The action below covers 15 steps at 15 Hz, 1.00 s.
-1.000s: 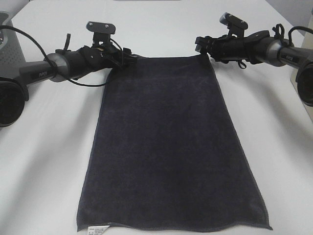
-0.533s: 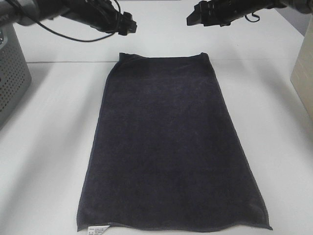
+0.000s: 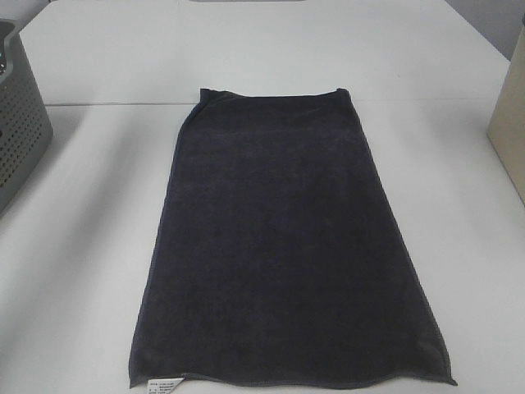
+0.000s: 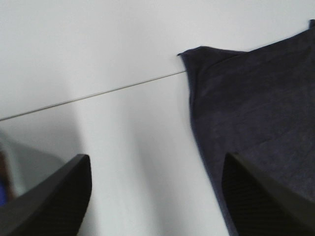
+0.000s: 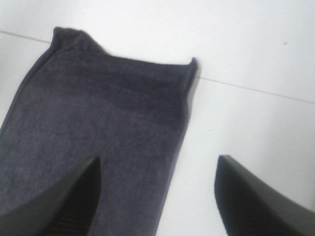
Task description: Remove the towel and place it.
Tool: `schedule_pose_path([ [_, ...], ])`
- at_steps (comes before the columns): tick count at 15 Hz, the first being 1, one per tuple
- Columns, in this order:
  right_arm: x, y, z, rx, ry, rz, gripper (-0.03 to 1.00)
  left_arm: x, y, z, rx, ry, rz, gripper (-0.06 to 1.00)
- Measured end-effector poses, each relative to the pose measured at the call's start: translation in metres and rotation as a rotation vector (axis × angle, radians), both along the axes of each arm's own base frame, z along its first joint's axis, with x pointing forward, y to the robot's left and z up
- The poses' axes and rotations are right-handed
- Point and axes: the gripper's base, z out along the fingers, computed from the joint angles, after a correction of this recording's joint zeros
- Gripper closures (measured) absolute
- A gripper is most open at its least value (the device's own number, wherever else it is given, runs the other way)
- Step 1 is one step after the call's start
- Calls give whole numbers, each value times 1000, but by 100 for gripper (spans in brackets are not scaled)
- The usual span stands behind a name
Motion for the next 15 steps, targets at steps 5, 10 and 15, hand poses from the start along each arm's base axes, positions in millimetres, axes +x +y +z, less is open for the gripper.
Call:
schedule_pose_path([
  [5,-42,-20,64,-62,-121,-146,32,-31,95,48,-5,-51,266,24],
  [10,-134,-23,72,-16,-6,-164,32,-102,97,37,38,101,294,24],
  [15,-292,-30,49,22,33,-179,32,-262,81,27,51,86,301,24],
])
